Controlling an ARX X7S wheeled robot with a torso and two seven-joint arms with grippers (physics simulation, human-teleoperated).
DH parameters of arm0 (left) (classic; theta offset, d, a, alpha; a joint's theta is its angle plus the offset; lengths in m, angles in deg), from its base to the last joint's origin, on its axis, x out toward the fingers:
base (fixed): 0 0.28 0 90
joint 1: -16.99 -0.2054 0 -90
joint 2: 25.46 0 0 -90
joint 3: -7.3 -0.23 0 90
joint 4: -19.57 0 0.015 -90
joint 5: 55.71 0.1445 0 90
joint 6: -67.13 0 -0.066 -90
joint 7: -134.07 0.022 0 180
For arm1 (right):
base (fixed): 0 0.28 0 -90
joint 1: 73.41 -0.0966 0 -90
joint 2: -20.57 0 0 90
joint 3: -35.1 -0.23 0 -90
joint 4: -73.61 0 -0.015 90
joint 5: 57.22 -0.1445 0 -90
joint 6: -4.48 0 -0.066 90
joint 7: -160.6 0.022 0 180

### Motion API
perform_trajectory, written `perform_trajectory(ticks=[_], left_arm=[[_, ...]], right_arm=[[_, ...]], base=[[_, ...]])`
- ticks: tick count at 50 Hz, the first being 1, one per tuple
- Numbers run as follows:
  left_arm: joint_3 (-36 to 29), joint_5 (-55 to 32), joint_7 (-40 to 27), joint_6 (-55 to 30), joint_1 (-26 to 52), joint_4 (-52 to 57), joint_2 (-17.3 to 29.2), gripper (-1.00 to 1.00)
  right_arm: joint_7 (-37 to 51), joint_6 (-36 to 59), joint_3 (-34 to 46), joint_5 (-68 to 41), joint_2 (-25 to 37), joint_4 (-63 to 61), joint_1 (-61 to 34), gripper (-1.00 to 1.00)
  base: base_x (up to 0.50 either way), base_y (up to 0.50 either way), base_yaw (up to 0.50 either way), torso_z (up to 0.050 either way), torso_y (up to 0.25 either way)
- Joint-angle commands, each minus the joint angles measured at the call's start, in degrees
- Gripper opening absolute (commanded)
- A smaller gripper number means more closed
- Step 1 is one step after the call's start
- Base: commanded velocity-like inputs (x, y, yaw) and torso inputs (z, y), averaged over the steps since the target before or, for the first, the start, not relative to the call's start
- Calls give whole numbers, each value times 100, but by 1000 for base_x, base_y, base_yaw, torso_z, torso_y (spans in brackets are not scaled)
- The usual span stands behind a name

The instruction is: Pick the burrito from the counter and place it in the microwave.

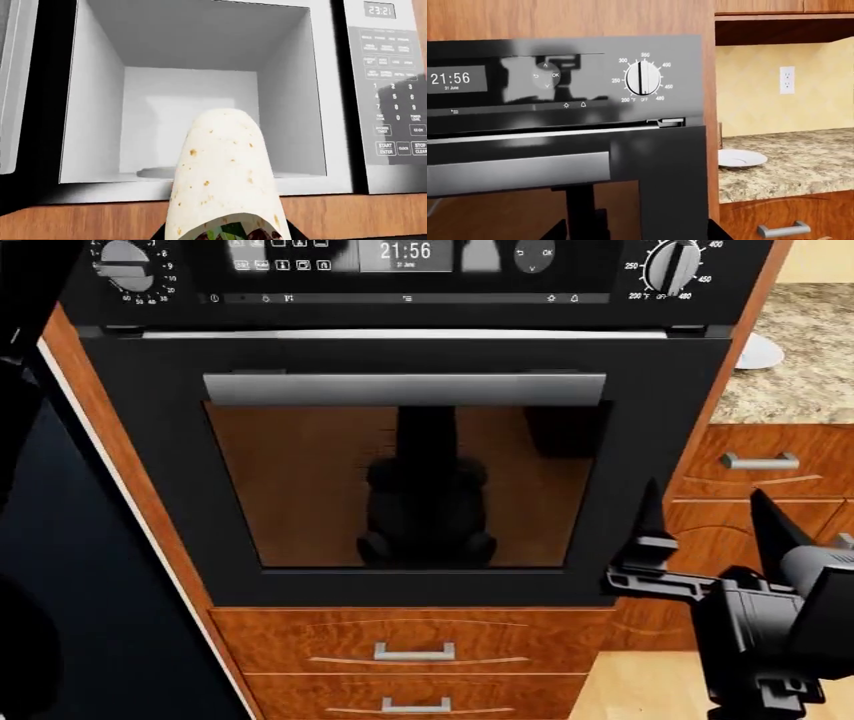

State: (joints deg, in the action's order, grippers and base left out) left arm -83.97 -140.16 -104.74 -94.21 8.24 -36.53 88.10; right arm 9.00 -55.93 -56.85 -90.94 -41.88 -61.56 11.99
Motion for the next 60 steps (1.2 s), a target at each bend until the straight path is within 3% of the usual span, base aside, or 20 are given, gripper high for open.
perform_trajectory(ticks=[1,13,31,41,43,48,55,60], left_arm=[[-594,585,263,-57,1368,-996,-187,-100],[-1234,1578,939,174,2664,-3180,-581,-100],[-2796,3407,2542,981,4370,-6597,-991,-100],[-3550,4182,3573,1616,5260,-8468,-1604,-100],[-3340,4647,3841,1642,5371,-8725,-1810,-100],[-1954,6690,4579,1406,5373,-8833,-2341,-100],[-2040,6697,4505,1530,5374,-9016,-2354,-100],[-2098,6754,4463,1682,5374,-9312,-2355,-100]], right_arm=[[-3,-160,-156,-115,-21,-133,202,100],[-36,-310,-274,-154,-9,-147,337,100],[129,-269,-520,-193,150,-356,394,100],[175,-338,-707,-213,191,-373,505,100],[167,-363,-711,-214,183,-366,525,100],[157,-393,-752,-221,198,-340,572,100],[291,-414,-912,-17,286,-382,638,100],[615,-79,-1461,-180,536,-422,590,100]], base=[[0,0,0,0,0],[0,0,0,0,0],[0,0,0,0,1],[0,0,0,0,0],[0,0,0,0,0],[0,0,0,0,0],[0,0,0,0,0],[0,0,0,0,0]])
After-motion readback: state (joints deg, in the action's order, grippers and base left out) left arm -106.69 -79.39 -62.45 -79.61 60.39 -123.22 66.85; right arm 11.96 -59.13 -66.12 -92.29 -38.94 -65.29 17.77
